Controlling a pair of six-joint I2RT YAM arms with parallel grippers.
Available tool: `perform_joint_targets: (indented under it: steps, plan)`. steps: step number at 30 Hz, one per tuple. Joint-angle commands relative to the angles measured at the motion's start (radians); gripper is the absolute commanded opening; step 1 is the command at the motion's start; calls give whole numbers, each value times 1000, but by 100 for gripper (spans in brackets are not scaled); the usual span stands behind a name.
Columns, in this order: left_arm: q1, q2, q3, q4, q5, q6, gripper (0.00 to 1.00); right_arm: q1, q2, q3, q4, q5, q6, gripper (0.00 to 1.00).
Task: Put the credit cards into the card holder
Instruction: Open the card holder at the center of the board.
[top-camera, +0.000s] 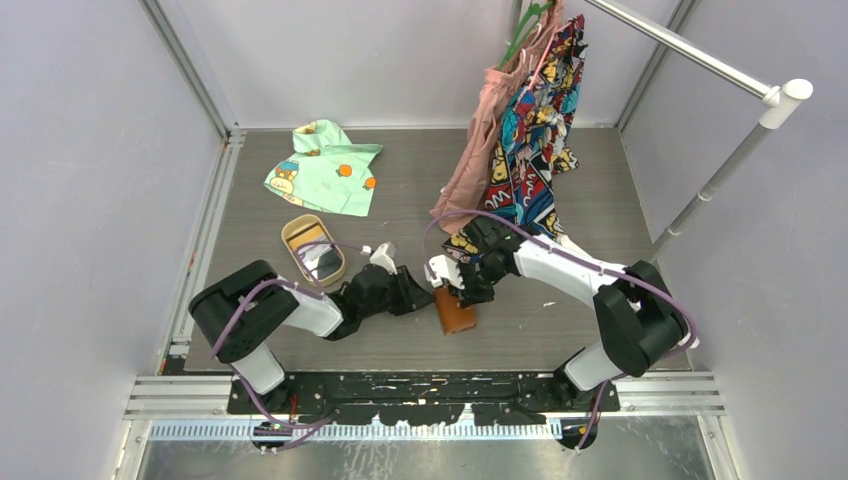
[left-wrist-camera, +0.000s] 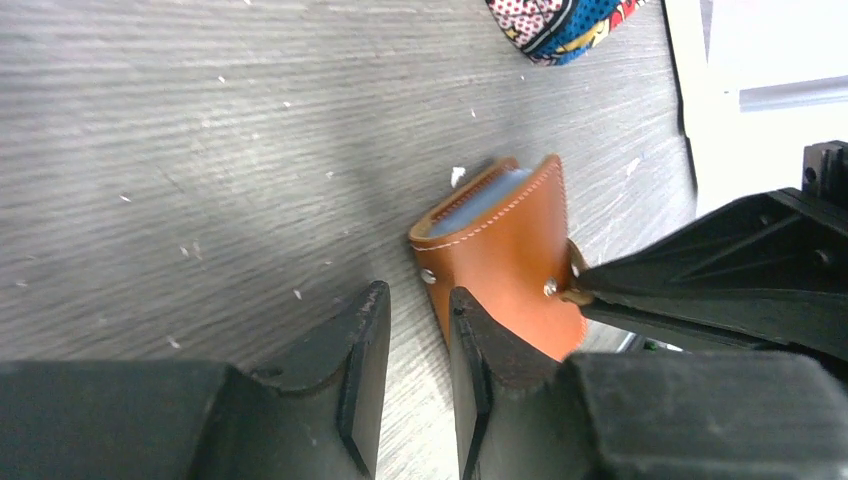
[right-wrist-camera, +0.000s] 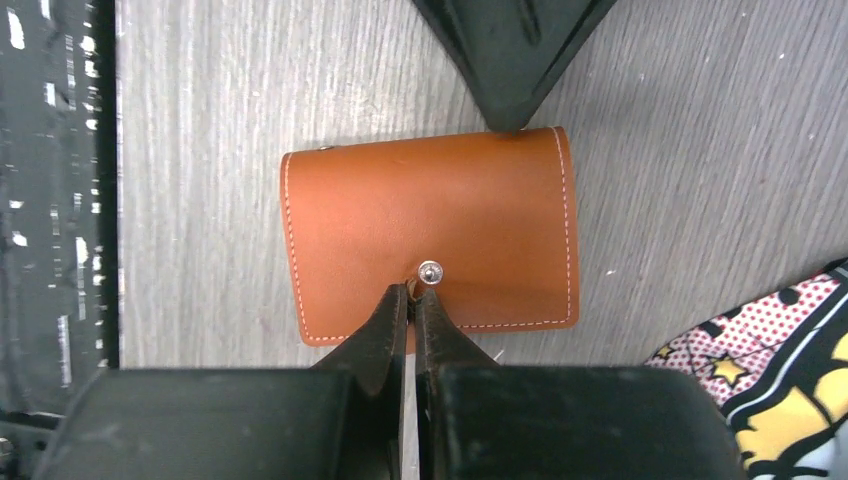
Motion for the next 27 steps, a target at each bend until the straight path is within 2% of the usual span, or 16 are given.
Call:
perform_joint_targets:
  steps: [1, 8, 10, 14, 19, 23, 27]
  plan:
    - [19, -55, 20, -75, -40, 83, 31, -36, -62, 29, -60, -140, 44, 1]
    - [19, -197, -10, -61, 56, 185, 40, -118, -114, 43, -44, -321, 175, 1]
    - [18, -227, -19, -53, 96, 190, 45, -135, -130, 38, 3, -364, 273, 1]
    - [-5, -245, -24, -32, 128, 176, 56, -136, -131, 25, 55, -427, 357, 1]
    - [-24, -230, -22, -18, 102, 147, 70, -136, -125, 26, 67, -453, 388, 1]
    - [-24, -230, -16, -42, 90, 135, 74, -137, -133, 23, 68, -481, 392, 1]
    - [-25, -261, 2, -135, 66, 154, 74, -137, -138, 24, 52, -492, 369, 1]
